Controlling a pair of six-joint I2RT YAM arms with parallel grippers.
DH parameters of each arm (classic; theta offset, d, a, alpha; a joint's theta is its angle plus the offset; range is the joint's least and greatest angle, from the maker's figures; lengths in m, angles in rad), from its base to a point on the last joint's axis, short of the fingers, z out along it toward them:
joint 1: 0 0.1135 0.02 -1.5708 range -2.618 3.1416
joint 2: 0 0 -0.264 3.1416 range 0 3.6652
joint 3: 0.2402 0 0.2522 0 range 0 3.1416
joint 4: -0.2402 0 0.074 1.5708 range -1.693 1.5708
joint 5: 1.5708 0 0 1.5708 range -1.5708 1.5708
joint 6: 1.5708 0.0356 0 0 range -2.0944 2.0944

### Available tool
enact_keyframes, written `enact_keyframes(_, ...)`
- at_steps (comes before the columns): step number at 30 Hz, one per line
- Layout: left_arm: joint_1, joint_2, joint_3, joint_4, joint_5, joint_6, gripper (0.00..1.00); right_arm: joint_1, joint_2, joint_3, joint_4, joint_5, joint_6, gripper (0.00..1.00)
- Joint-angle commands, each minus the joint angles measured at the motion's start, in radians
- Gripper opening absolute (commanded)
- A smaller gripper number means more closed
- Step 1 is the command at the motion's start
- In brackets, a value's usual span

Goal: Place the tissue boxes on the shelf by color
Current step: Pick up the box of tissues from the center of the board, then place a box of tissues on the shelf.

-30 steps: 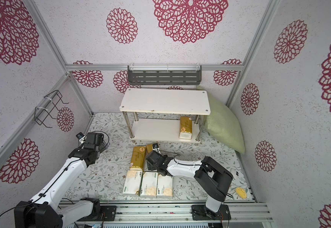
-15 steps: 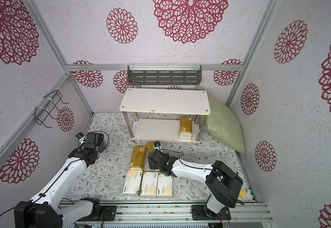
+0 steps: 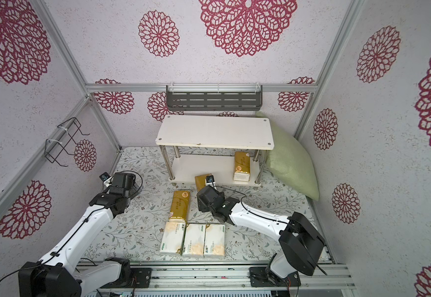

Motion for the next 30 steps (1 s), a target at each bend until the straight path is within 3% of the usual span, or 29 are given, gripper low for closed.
enact_keyframes(1, -0.011, 0.002, 0.020, -0.005, -0.013, 0.003, 0.97, -0.038, -0.037, 0.054, 0.048, 0.050, -0.039, 0.77)
enact_keyframes(9, -0.020, 0.016, 0.039, -0.006, -0.008, 0.008, 0.97, -0.139, 0.032, 0.122, 0.074, 0.055, -0.038, 0.77)
enact_keyframes(30, -0.038, 0.004, 0.031, -0.010, -0.024, 0.020, 0.97, -0.239, 0.276, 0.301, 0.098, 0.076, 0.011, 0.79)
